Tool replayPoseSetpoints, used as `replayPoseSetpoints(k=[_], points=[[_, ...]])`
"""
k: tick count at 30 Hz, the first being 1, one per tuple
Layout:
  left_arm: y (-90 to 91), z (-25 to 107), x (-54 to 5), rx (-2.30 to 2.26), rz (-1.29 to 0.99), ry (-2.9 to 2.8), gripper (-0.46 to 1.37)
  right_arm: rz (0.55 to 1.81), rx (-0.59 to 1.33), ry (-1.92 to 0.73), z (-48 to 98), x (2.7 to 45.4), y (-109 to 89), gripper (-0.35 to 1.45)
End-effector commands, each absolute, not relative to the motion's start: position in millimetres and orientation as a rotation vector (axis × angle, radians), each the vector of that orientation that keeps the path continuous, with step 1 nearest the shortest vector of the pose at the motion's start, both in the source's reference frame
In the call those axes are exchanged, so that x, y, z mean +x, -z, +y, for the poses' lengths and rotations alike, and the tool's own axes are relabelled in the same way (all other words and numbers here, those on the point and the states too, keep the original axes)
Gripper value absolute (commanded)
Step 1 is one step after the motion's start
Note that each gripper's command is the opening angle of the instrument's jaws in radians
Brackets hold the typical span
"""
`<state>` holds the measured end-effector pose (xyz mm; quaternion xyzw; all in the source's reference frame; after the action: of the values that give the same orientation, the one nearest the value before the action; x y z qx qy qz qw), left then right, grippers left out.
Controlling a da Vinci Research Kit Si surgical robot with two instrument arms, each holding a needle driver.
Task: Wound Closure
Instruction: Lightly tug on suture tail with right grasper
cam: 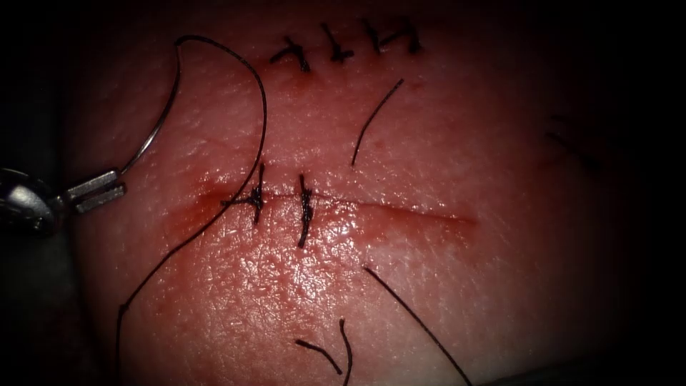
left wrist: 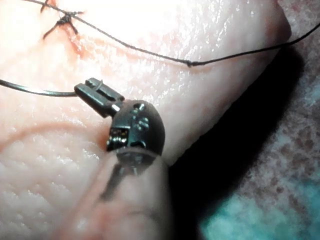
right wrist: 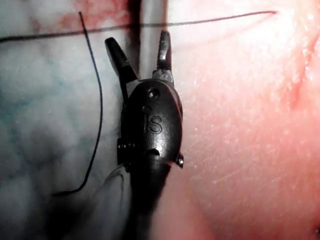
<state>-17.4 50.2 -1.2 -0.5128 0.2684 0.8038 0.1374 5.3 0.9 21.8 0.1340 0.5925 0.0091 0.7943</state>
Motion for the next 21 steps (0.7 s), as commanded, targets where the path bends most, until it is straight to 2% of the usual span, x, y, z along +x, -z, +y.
replayPoseSetpoints(k=[1,11,15,21], points=[[1.2,50.2,-17.4,-1.488,0.767,-2.331,-0.35,1.266,0.282,-0.017,1.2,4.9,-21.6,1.27],[1.2,50.3,-17.6,-1.485,0.768,-2.331,-0.35,1.148,0.169,-0.156,4.9,0.2,-21.2,1.24],[1.2,50.3,-17.8,-1.489,0.768,-2.330,-0.35,1.099,0.121,-0.310,6.6,0.3,-22.0,1.21],[1.2,50.3,-18.1,-1.494,0.767,-2.330,-0.35,1.032,0.154,-0.541,9.1,1.8,-23.8,1.18]])
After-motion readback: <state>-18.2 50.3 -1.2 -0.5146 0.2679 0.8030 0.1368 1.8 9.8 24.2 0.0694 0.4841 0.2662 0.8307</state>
